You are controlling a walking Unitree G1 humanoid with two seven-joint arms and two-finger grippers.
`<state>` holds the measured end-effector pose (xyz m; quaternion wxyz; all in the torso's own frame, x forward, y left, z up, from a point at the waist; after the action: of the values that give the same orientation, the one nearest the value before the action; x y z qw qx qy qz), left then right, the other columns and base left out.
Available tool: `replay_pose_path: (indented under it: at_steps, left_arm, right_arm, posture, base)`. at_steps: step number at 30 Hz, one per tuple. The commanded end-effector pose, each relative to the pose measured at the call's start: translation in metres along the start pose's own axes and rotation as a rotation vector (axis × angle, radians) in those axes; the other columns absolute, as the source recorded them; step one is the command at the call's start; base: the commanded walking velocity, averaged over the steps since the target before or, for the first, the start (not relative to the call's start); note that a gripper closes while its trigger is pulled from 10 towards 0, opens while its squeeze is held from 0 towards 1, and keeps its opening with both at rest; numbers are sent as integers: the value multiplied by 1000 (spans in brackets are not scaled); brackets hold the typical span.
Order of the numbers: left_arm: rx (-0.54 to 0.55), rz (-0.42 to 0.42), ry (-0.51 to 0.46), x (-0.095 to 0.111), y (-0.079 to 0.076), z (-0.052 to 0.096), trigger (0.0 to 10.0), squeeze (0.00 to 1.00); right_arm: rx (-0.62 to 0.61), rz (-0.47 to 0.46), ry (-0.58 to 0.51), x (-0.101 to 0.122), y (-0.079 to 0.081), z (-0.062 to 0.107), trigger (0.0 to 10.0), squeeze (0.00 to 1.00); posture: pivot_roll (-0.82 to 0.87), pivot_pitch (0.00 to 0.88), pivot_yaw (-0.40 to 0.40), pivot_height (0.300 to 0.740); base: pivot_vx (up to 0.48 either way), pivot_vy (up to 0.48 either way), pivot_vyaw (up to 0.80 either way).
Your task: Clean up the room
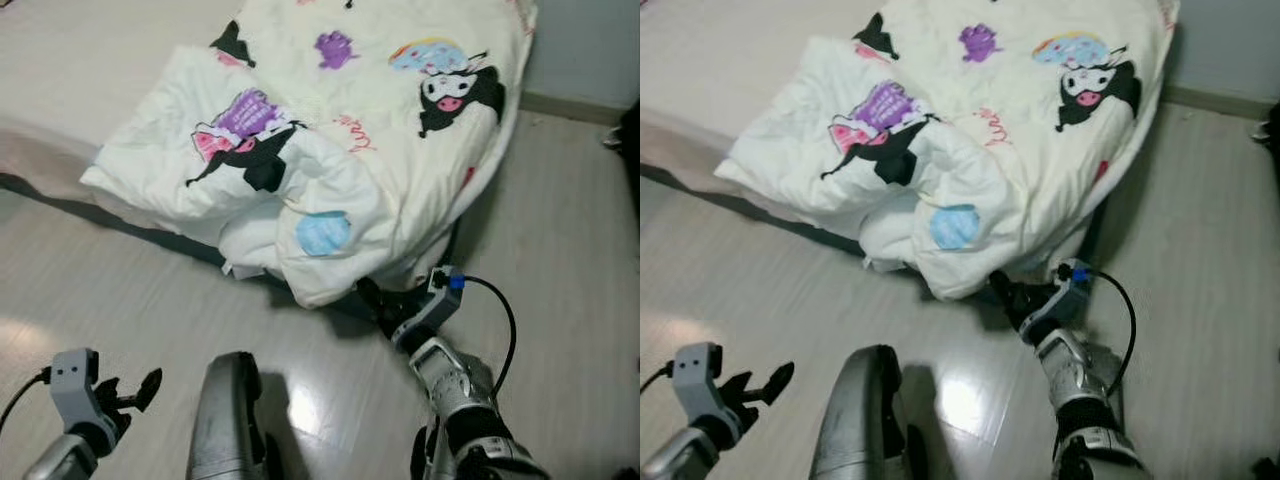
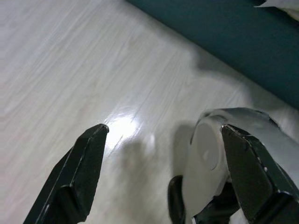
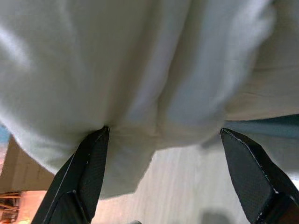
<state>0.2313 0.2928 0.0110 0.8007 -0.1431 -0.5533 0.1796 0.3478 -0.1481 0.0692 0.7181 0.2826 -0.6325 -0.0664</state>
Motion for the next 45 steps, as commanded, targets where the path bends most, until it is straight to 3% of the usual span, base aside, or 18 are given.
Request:
replay_pose_path:
  at_steps: [1,6,9,11,16,18,25,32,33,34,35,45]
  left_arm:
    - [39,7,29,-3,13,12,10000,0]
    - [30,-4,22,3,13,14,10000,0]
    - [15,-17,15,9,10,20,10000,0]
    - [11,-19,19,10,8,23,10000,0]
    - [8,-23,27,12,7,28,10000,0]
    - [4,-28,35,15,6,29,10000,0]
    - [1,-30,41,20,1,33,10000,0]
    - [5,-25,40,20,0,36,10000,0]
    - [6,-24,40,20,0,36,10000,0]
    - [7,-23,39,21,0,37,10000,0]
    - [8,-22,39,21,0,37,10000,0]
    - [19,-12,35,22,-1,35,10000,0]
  right_arm:
    - [-23,-37,18,-11,-3,4,10000,0]
    - [-43,-22,22,-8,-4,1,10000,0]
    - [-107,90,126,-18,-10,3,10000,0]
    - [-125,94,126,-19,-13,5,10000,0]
    - [-82,20,2,-7,-13,5,10000,0]
    - [10,-23,-110,7,-6,2,10000,0]
    - [75,-27,-195,27,1,-5,10000,0]
    - [73,-8,-201,33,-2,-7,10000,0]
    - [71,-4,-199,33,-2,-6,9686,0]
    - [64,1,-197,34,-3,-6,3490,0]
    - [62,3,-198,34,-4,-6,0,0]
    - [-42,20,-253,47,-22,1,0,0]
  posture:
    - [363,455,149,445]
    - [375,467,156,445]
    - [388,489,164,445]
    - [389,494,165,445]
    - [403,509,175,445]
    - [414,522,185,445]
    - [419,534,190,445]
    - [423,541,181,445]
    - [424,541,180,445]
    - [425,541,179,445]
    - [425,541,179,445]
    - [400,531,165,445]
  base:
    - [0,0,0]
    - [0,0,0]
    - [0,0,0]
    - [0,0,0]
    - [0,0,0]
    - [0,0,0]
    - [0,0,0]
    - [0,0,0]
    - [0,0,0]
    - [0,0,0]
    - [0,0,0]
    - [0,0,0]
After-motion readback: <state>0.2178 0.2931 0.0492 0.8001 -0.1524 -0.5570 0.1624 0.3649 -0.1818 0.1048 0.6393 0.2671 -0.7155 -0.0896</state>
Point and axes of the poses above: a point about 5 cm out from each wrist's last joint towards the gripper, its own z axis pointing back from the gripper into the wrist, its own x axis along the axis of the wrist's last joint, y = z × x, the point moved 1 cm from there along -z, pointing out of the wrist towards the gripper, and after that the axes turned 12 degrees about z, right-handed, at the moved point
